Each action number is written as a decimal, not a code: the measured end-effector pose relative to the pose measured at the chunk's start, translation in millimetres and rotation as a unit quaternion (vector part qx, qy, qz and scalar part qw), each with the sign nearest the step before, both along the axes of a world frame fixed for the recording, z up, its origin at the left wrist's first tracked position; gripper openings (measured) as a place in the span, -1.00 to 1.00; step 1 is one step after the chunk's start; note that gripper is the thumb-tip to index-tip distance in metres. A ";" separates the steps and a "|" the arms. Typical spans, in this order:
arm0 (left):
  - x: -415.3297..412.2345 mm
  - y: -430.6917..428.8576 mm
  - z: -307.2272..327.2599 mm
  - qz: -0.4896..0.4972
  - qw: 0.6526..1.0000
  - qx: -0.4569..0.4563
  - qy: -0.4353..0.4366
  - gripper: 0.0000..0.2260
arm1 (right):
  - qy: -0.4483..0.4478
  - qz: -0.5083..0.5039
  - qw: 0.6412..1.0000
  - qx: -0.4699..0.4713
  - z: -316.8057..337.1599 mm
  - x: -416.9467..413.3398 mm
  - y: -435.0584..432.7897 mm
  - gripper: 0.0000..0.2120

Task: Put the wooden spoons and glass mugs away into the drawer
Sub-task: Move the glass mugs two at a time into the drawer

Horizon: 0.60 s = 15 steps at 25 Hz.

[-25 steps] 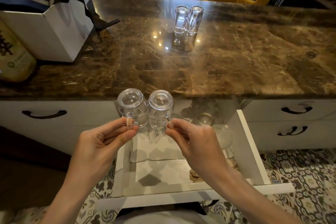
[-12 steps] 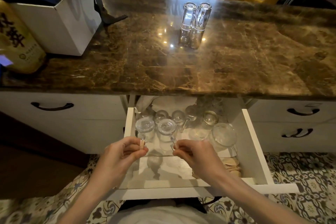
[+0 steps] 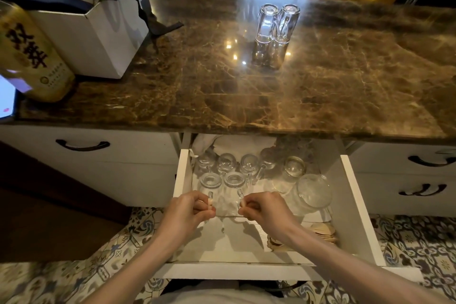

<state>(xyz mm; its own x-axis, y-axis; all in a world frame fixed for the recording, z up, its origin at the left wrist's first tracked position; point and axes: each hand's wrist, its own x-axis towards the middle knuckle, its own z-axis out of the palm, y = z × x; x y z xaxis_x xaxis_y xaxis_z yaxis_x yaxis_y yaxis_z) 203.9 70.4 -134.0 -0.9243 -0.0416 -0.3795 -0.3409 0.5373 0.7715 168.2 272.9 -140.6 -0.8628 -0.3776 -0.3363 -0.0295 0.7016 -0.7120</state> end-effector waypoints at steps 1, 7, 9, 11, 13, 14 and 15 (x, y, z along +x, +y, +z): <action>-2.1 2.3 -1.5 0.004 1.000 -0.001 0.000 -0.81 | -0.006 -0.001 1.000 0.002 -1.2 -1.7 -1.4 -0.74; -12.9 9.6 -9.9 0.028 0.999 0.002 -0.021 -0.80 | -0.015 -0.011 1.000 0.003 -11.1 -10.2 -5.5 -0.70; -11.9 13.8 -13.7 0.025 0.999 -0.007 -0.022 -0.83 | -0.020 -0.023 1.000 0.000 -16.4 -10.8 -6.2 -0.80; -9.7 18.6 -18.2 0.019 1.000 -0.010 -0.023 -0.87 | -0.018 -0.032 0.999 0.007 -21.7 -11.4 -6.6 -0.84; -8.0 22.2 -23.1 0.019 0.999 -0.004 -0.026 -0.88 | -0.015 -0.044 0.999 0.007 -25.9 -12.7 -6.6 -0.85; -7.7 23.5 -25.4 0.022 0.999 -0.003 -0.029 -0.88 | -0.013 -0.051 0.999 0.004 -27.6 -13.8 -6.9 -0.84; -7.9 23.9 -27.6 0.025 0.999 -0.003 -0.031 -0.87 | -0.011 -0.058 0.998 -0.002 -29.1 -14.6 -7.5 -0.82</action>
<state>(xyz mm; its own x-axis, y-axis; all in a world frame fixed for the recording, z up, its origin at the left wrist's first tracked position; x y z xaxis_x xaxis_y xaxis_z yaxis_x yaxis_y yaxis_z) 196.0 94.3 -161.7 -0.8960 -0.0898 -0.4350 -0.4143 0.5222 0.7454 153.5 265.4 -169.7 -0.8928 -0.2773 -0.3549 0.0672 0.6972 -0.7137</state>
